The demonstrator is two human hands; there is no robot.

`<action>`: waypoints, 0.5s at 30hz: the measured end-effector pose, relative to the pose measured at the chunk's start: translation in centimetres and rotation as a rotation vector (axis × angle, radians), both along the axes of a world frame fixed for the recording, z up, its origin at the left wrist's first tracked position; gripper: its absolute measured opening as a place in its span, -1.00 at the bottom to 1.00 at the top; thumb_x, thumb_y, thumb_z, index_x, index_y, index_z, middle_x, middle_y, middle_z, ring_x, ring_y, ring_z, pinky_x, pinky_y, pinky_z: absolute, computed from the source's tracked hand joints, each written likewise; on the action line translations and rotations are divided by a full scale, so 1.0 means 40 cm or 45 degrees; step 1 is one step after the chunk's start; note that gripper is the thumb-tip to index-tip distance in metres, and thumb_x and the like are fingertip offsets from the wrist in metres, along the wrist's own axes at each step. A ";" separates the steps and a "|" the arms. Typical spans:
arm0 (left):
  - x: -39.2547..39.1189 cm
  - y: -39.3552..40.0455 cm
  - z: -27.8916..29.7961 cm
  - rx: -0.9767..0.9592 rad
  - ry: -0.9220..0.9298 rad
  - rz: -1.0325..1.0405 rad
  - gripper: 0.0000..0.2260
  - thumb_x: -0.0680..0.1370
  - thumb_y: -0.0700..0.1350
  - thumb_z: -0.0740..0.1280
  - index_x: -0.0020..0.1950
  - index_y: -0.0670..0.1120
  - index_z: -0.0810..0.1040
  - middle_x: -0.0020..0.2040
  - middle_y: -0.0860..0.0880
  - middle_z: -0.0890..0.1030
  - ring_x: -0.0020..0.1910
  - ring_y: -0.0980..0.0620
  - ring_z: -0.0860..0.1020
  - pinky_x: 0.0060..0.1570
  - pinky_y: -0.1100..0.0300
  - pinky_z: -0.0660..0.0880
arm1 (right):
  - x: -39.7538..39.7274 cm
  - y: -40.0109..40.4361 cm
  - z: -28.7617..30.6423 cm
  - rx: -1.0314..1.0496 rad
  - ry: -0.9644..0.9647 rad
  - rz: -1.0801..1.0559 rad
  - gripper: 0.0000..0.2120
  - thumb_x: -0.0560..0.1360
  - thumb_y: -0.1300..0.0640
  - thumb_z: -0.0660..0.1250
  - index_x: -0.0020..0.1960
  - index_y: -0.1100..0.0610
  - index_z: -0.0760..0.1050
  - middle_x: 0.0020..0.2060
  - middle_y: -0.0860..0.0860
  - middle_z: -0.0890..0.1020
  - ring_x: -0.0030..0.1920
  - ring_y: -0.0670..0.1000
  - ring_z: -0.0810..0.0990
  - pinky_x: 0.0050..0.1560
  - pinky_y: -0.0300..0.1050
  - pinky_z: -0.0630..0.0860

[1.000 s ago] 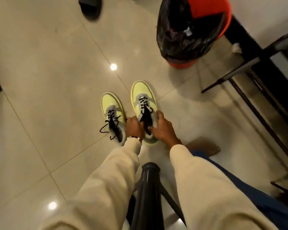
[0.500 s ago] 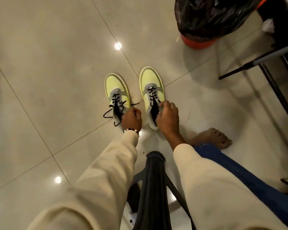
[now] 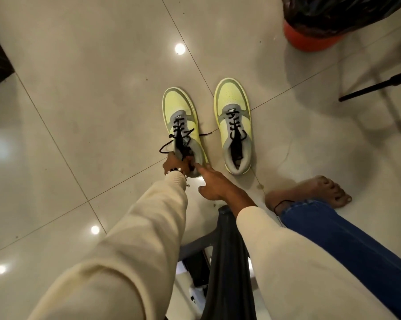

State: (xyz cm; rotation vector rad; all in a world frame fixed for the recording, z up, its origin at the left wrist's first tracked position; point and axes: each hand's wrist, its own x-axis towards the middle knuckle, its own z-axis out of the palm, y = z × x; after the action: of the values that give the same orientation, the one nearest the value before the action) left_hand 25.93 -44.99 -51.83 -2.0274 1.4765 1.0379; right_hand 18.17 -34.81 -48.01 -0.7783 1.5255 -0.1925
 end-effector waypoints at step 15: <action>-0.077 0.063 0.329 -0.433 0.006 -0.312 -0.73 0.58 -0.12 0.21 0.22 -0.21 0.47 0.14 -0.29 0.54 0.14 -0.32 0.49 0.04 0.00 0.42 | -0.143 -0.024 0.277 -0.179 0.138 -0.533 -0.66 0.49 0.03 0.38 0.19 0.18 0.46 0.10 0.13 0.59 0.11 0.10 0.55 0.09 -0.07 0.47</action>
State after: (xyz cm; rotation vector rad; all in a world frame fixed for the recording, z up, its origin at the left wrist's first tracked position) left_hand 22.84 -42.48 -38.66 -1.9894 1.9553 0.7323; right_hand 12.46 -35.79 -36.93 -0.5774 1.7816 -0.5811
